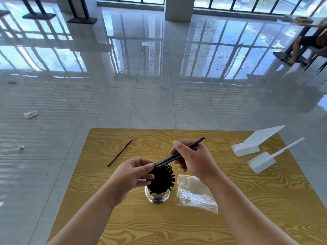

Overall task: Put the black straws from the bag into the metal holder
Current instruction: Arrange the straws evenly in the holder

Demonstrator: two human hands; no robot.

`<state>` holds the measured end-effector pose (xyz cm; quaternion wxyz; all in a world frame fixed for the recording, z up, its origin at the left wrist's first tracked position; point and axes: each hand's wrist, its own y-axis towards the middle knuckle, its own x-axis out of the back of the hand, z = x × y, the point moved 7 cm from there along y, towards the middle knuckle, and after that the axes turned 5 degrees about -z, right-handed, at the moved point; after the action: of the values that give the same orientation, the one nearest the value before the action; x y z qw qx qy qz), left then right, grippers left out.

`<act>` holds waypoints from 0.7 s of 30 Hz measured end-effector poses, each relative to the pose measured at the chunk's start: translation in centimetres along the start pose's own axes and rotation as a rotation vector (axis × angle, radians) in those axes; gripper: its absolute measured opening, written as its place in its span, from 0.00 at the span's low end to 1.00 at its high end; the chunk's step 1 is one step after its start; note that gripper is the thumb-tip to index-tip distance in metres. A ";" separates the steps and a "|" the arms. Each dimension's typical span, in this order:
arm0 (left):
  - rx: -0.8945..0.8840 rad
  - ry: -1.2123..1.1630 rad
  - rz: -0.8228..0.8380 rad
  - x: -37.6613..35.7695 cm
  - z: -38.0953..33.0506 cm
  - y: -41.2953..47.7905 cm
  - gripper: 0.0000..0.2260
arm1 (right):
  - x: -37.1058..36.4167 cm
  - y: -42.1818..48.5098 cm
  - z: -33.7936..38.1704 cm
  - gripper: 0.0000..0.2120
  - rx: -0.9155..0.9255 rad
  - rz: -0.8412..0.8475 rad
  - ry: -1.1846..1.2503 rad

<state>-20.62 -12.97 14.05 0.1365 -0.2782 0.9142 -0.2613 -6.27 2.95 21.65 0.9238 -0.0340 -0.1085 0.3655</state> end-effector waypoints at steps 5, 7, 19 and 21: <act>-0.186 0.789 -0.124 1.6 0.4 0.7 0.32 | 0.2 -0.7 -0.8 0.21 0.137 -0.003 -0.397; -0.121 0.962 -0.030 1.2 1.6 0.9 0.56 | -1.0 -1.1 -2.0 0.20 0.091 0.047 -0.471; -0.440 1.255 -0.116 -1.4 2.4 1.8 0.06 | -1.9 -2.1 -7.5 0.17 -0.068 0.100 -0.606; -0.462 1.236 -0.126 -1.5 2.2 1.8 0.05 | -2.0 -2.2 -7.7 0.16 -0.061 0.101 -0.617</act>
<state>-19.31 -11.69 11.44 -0.4918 -0.1522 0.8387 -0.1777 -4.51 0.13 14.12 0.8266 0.0453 -0.3928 0.4005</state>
